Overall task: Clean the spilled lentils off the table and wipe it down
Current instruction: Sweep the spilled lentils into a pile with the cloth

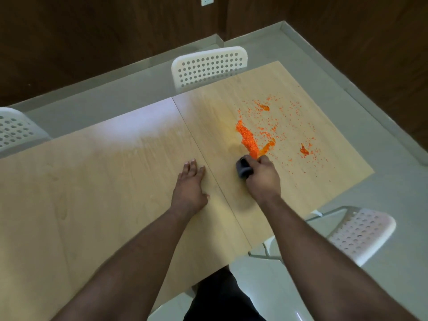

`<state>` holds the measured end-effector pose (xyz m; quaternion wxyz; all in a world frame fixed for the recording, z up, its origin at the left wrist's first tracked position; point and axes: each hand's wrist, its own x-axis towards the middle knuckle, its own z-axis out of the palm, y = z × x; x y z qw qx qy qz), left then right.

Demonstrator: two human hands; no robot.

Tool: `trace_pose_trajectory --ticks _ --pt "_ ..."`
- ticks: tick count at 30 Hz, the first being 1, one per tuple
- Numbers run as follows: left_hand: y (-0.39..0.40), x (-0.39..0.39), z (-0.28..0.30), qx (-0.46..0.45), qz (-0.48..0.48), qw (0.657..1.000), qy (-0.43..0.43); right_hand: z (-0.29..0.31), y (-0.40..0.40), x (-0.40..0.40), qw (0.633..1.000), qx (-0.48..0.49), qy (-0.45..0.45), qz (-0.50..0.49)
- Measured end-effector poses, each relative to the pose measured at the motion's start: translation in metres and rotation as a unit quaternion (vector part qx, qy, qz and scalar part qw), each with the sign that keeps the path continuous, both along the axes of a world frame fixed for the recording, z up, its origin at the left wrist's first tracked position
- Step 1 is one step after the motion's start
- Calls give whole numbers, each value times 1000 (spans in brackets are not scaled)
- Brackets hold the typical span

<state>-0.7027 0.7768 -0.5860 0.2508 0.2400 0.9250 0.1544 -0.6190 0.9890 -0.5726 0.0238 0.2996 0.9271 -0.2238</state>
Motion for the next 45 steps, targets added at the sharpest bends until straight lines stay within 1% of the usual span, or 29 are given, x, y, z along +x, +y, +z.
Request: trace_pose_trajectory --ticks 3,7,10,12,15,18,24,27,29,31,34,35,39,42,45 --pt "6 18 3 21 -22 1000 7 9 9 3 1000 -6 11 7" --pt "13 39 -1 43 -32 998 -21 21 -17 36 997 -5 22 79" --pt "23 49 -3 34 -27 999 -24 19 -38 71 988 -3 -8 157" --pt "28 53 -6 22 -24 999 -16 12 -42 90 983 2 -24 182" --pt "33 59 -9 8 -1 1000 -3 -1 -25 102 984 18 -11 178" --pt "44 67 -9 11 35 999 -4 -9 6 92 986 28 3 166" --pt "70 89 -6 19 84 996 -13 5 73 34 989 32 7 147" --pt "85 106 -3 23 125 992 -8 13 92 28 986 14 16 167" --pt "94 116 -3 20 147 989 -4 15 95 42 980 1 29 198" --pt "108 127 -2 15 164 986 2 13 98 67 967 -10 35 251" --pt "129 140 -4 15 184 983 10 5 104 110 940 -4 21 341" --pt "136 143 -5 13 189 982 15 3 108 121 934 0 15 356" --pt "160 151 -10 -21 225 974 19 -7 142 129 943 6 11 333" --pt "169 148 -10 -41 241 970 17 -7 166 103 950 33 6 309" --pt "176 147 -6 -44 222 974 18 -2 181 66 959 45 17 280"
